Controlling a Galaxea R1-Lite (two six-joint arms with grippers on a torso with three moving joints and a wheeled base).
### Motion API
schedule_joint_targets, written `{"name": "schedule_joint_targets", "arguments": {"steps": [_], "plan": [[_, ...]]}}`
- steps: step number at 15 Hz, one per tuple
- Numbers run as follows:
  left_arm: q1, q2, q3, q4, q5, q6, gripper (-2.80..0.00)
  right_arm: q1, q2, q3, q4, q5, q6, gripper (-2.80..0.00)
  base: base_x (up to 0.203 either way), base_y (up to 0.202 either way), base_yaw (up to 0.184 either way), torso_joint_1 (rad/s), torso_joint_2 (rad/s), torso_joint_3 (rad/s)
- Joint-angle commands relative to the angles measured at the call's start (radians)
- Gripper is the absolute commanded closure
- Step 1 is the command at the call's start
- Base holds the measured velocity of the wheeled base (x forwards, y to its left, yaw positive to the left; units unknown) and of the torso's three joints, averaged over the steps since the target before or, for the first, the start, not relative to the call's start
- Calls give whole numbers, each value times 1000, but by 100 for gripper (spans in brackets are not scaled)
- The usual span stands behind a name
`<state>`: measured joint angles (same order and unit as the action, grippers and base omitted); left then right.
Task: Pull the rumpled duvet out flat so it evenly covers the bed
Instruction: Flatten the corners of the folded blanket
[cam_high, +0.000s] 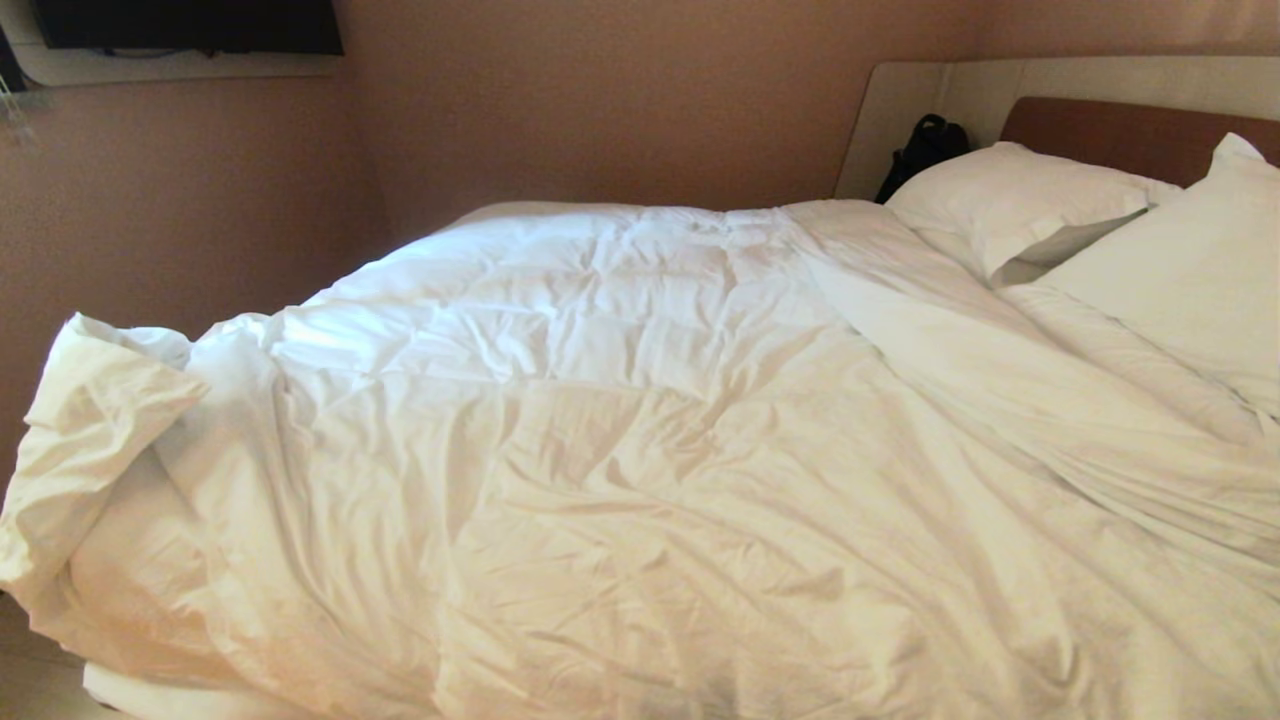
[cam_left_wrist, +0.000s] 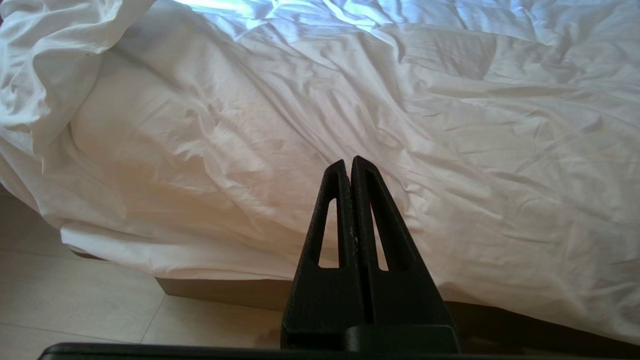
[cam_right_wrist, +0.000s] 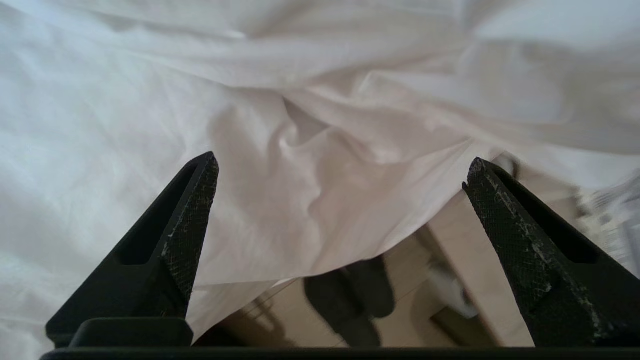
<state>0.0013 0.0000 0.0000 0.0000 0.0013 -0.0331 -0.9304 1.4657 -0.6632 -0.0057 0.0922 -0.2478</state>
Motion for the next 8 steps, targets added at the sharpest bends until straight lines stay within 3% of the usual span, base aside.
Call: {"name": "schedule_joint_targets", "arguments": {"steps": [1, 5, 8], "plan": [[0, 0, 0, 0, 0, -1, 0, 2, 13, 4, 0, -20, 15, -280, 0, 0, 0, 0, 0, 0], [0, 0, 0, 0, -1, -1, 0, 9, 153, 62, -283, -194, 18, -280, 0, 0, 0, 0, 0, 0], [0, 0, 0, 0, 0, -1, 0, 10, 198, 73, -385, -220, 38, -280, 0, 0, 0, 0, 0, 0]]}}
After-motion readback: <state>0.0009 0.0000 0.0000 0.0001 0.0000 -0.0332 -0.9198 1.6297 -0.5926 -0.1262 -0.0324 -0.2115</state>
